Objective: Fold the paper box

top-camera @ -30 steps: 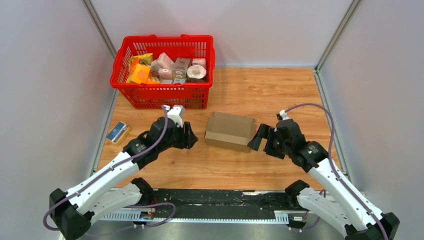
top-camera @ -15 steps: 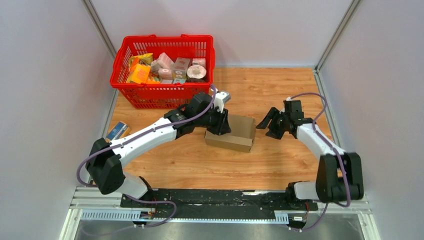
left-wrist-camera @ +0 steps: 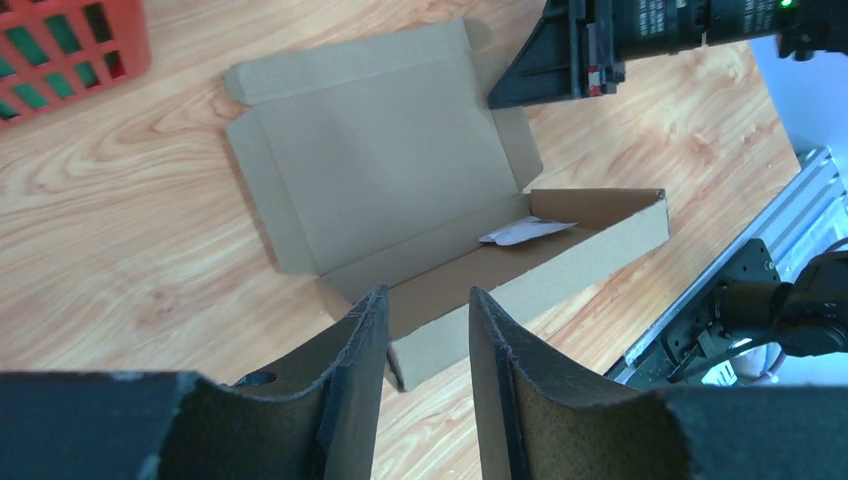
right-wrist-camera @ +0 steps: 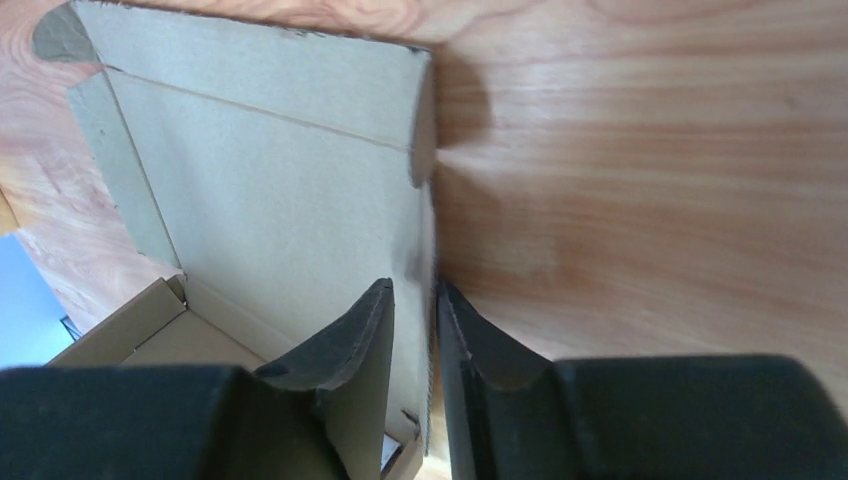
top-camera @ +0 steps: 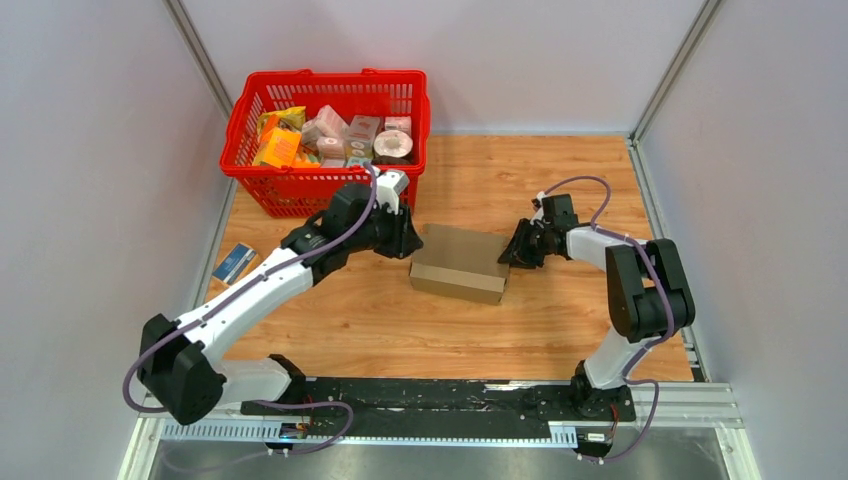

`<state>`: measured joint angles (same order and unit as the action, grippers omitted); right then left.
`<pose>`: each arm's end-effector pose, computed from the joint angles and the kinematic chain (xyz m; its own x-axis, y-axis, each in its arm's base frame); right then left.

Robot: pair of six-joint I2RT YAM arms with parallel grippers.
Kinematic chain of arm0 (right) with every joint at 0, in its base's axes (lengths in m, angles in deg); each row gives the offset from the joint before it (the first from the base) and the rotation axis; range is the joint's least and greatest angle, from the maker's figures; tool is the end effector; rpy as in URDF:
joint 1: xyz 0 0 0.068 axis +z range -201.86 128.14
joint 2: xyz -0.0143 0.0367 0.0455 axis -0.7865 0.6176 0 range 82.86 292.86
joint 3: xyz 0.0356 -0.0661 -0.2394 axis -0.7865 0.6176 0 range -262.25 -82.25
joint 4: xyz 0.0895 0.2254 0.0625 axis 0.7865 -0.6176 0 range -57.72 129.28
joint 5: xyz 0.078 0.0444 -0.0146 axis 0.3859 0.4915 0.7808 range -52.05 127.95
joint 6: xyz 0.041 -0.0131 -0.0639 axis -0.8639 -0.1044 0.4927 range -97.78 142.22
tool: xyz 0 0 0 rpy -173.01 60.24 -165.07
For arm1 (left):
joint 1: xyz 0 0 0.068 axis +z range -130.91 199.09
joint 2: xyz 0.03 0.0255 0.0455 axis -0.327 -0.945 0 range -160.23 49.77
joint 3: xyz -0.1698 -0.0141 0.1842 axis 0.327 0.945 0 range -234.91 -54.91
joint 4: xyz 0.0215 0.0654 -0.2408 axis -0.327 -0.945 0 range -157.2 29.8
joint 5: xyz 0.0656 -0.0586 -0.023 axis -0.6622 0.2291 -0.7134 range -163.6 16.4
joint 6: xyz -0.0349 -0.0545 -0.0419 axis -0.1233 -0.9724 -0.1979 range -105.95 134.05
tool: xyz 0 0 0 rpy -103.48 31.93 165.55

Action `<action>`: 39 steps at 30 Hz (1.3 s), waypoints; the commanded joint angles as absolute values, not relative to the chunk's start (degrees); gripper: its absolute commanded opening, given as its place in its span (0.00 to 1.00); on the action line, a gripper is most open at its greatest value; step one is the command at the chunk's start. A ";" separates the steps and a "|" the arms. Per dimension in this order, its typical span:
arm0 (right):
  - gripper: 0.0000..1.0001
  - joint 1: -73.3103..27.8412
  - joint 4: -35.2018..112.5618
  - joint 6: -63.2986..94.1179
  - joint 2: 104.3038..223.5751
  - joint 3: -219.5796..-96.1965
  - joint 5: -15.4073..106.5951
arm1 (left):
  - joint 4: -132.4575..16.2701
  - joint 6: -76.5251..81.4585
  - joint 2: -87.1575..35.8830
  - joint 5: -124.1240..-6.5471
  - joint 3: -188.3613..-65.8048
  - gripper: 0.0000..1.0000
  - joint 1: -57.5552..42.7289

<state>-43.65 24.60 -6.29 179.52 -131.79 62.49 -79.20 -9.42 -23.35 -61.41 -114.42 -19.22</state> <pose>0.3068 0.0717 0.1053 -0.9212 0.3059 -0.2405 0.1316 0.8266 0.5472 0.2323 -0.2012 0.2733 -0.6849 0.0448 -0.7273 0.5153 0.7355 -0.4399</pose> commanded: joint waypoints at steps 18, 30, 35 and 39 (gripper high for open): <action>0.00 -38.25 49.90 4.90 166.72 -124.88 61.16 | -86.03 -13.20 9.33 -76.32 -95.35 0.43 -18.18; 0.00 -35.95 68.08 9.65 158.97 -116.18 64.93 | -92.81 -13.91 16.29 -80.80 -92.18 0.53 -18.09; 0.00 -35.16 70.13 11.41 158.27 -115.56 69.15 | -85.70 -12.23 9.79 -77.83 -90.86 0.61 -15.02; 0.00 -33.67 69.42 12.12 156.34 -115.13 68.89 | -74.91 -10.30 1.01 -71.33 -91.82 0.63 -9.84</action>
